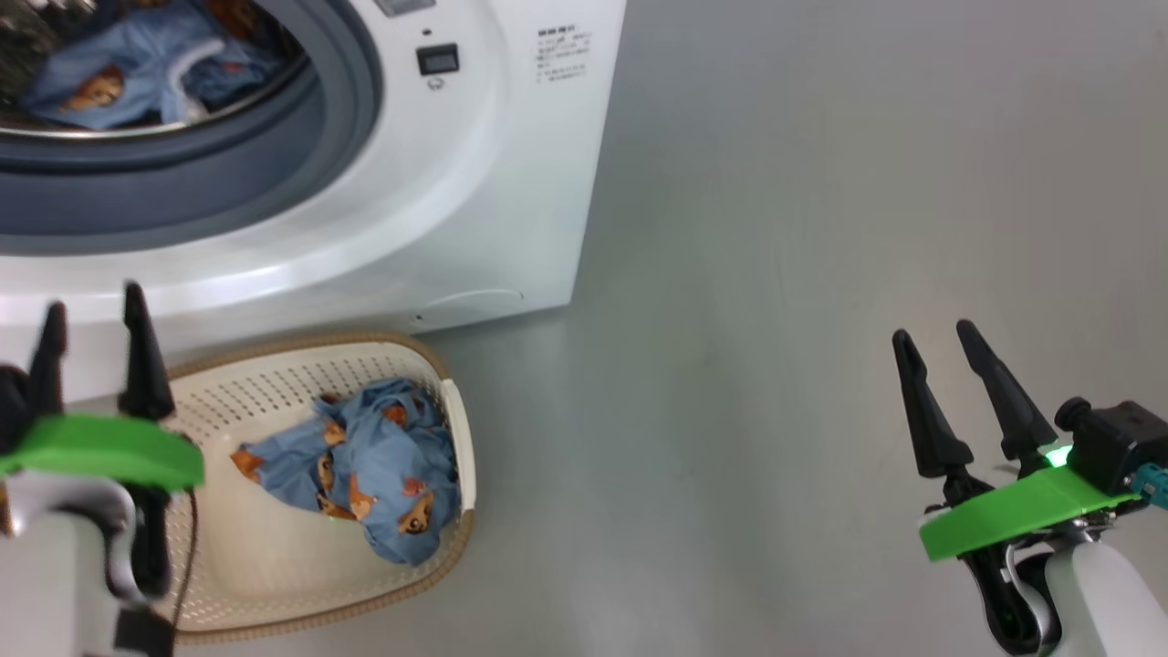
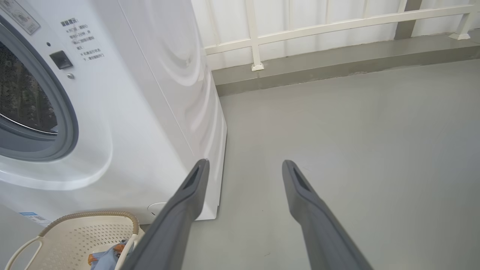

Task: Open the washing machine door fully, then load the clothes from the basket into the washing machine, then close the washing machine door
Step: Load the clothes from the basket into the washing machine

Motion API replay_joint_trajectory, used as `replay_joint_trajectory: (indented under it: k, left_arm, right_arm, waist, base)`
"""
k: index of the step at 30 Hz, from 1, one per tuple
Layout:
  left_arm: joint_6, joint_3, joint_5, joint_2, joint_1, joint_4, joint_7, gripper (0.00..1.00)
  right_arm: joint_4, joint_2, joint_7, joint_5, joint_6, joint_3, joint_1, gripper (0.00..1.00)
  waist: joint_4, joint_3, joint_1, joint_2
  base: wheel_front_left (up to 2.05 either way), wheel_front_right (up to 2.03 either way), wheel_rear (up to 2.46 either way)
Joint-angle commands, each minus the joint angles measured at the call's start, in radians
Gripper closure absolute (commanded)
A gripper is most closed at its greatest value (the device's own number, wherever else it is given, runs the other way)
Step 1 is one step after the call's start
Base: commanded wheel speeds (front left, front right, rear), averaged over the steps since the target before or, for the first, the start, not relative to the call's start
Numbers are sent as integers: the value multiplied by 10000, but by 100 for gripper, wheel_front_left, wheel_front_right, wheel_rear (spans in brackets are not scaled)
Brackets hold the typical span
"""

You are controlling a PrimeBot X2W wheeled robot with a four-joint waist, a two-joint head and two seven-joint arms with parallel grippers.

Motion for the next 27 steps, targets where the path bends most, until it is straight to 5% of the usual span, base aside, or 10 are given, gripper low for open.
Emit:
replay_joint_trajectory:
  k: [1,27]
  left_arm:
    - [-26,335,122,236,386,-422,-60,0]
    - [-27,948,659,-653,5350,-3620,-60,0]
  right_arm:
    - [-168,-183,-118,-24,27,168,292,0]
    - [-266,-783,-118,150,27,-285,2434,0]
  waist:
    - [203,-426,0,0]
    - [660,-2781,0,0]
  base:
    - [0,0,0]
    - [0,0,0]
